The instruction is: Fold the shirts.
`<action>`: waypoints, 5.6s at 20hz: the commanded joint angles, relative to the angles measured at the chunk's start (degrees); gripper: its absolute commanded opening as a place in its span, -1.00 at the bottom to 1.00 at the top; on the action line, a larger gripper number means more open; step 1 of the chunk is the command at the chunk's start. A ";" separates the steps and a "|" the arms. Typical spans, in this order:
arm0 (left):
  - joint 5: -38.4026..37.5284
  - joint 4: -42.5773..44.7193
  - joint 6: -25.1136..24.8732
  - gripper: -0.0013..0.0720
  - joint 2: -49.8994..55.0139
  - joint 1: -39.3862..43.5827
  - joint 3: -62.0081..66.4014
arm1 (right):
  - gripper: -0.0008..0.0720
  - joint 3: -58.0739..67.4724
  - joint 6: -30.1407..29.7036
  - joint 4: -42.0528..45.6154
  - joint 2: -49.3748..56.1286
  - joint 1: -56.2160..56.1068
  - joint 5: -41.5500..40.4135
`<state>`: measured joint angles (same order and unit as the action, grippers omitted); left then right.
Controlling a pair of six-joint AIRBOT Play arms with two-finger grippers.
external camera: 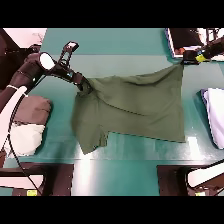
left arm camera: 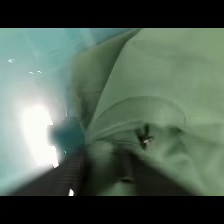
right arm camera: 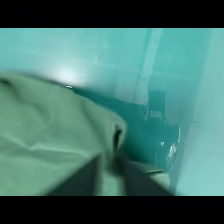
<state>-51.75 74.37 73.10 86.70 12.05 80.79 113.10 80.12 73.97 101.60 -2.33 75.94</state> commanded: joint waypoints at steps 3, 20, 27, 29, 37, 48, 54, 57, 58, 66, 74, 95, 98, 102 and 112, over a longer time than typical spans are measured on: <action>-6.45 5.86 0.63 0.68 1.03 -1.51 6.49 | 0.25 0.04 0.94 0.59 0.17 0.98 1.55; -16.72 -16.96 -2.69 0.69 -14.14 -22.14 -33.90 | 0.01 -43.91 -6.71 -14.32 -31.52 15.28 11.28; -11.69 -23.98 -7.56 0.68 -14.01 -18.73 -39.67 | 0.01 -48.70 -6.69 -14.29 -37.68 15.30 8.17; -9.49 -24.00 -6.86 0.68 -14.01 -16.24 -39.67 | 0.01 -48.70 -6.69 -14.29 -37.90 15.30 8.46; -10.51 -23.82 -5.64 -0.87 -14.34 -14.91 -37.64 | 0.01 -58.27 -6.75 -6.08 -42.14 16.39 8.33; -11.89 -23.43 -6.05 -0.86 -14.38 -14.88 -30.60 | 0.19 -82.03 -11.82 -6.49 -36.76 37.73 4.98; -11.30 -23.43 -6.05 -0.87 -14.38 -14.88 -30.60 | 0.18 -82.42 -11.58 -9.97 -34.88 30.97 2.29; -11.34 -23.41 -6.05 -0.87 -14.38 -14.88 -30.60 | -0.62 -82.40 -11.63 -9.90 -37.07 28.35 1.14; -11.34 -23.41 -6.05 -0.87 -14.38 -14.88 -30.60 | -0.90 -82.38 -11.65 -9.92 -38.34 27.80 0.83; -10.78 -18.53 -3.87 -0.87 -28.94 -14.91 -15.69 | -0.92 -58.73 -5.03 -10.03 -52.70 22.21 1.79; -10.84 -18.69 -2.75 -0.86 -38.73 -14.91 29.05 | -0.92 -10.58 -2.51 -9.25 -55.56 18.58 -4.28; -16.02 -26.82 -1.62 -0.86 -17.27 -14.88 4.94 | -0.92 -16.83 -1.11 -7.58 -26.71 13.03 11.61; -14.10 -26.80 -5.42 -0.86 -5.55 -14.88 3.21 | -0.92 -19.78 -1.11 -4.72 -17.25 8.48 5.95; -3.34 -26.80 -7.76 -0.86 4.74 -14.88 5.16 | -0.92 -16.70 0.48 -4.94 -7.17 7.08 -4.70; -8.92 -18.10 -12.02 -0.87 7.04 -14.23 11.89 | -0.93 -8.11 0.81 -3.58 -3.19 7.08 -0.74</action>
<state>-54.39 50.52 61.87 93.32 -2.57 92.27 105.67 80.88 69.19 98.13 4.95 71.81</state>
